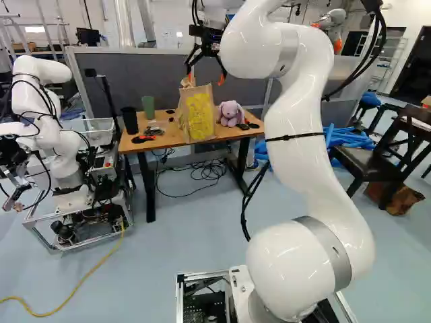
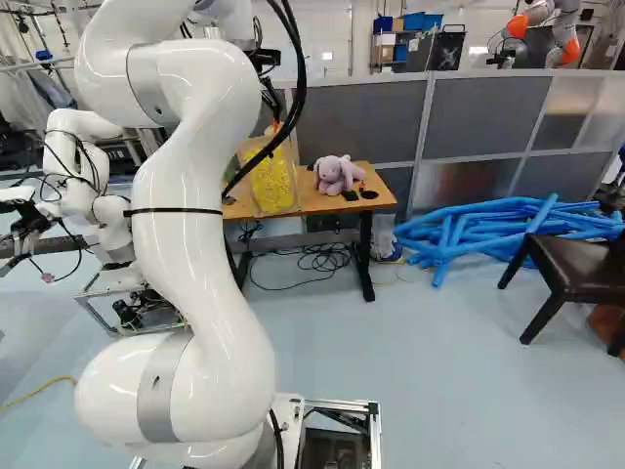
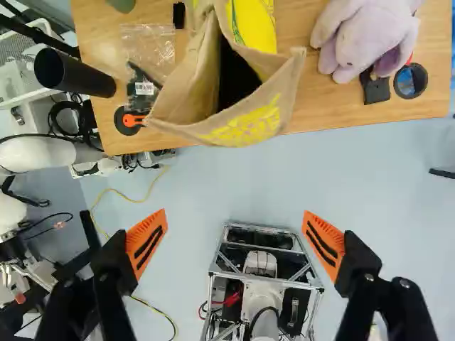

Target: Pick up the bag on the ground and place it on the table

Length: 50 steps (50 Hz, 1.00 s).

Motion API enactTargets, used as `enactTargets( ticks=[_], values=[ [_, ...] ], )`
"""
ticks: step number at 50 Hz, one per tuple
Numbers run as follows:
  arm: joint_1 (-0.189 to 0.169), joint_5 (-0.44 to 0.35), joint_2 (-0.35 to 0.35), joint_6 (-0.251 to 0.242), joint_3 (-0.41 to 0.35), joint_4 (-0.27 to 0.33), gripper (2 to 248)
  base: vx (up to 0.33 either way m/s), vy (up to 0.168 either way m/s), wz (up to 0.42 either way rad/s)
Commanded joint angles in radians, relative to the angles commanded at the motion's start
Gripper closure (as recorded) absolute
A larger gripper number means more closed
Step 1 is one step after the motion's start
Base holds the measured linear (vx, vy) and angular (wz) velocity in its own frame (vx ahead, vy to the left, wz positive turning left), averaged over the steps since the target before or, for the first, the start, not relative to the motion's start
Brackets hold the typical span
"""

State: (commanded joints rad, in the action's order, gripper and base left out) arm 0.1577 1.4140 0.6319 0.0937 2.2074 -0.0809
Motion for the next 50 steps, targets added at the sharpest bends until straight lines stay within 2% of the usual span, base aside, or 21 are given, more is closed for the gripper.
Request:
enactTargets(
  ticks=[17,50],
  values=[
    [0.000,0.000,0.000,0.000,0.000,0.000,3,-0.084,-0.003,-0.004],
    [0.000,0.000,0.000,0.000,0.000,0.000,3,0.000,0.000,0.000]
  ],
)
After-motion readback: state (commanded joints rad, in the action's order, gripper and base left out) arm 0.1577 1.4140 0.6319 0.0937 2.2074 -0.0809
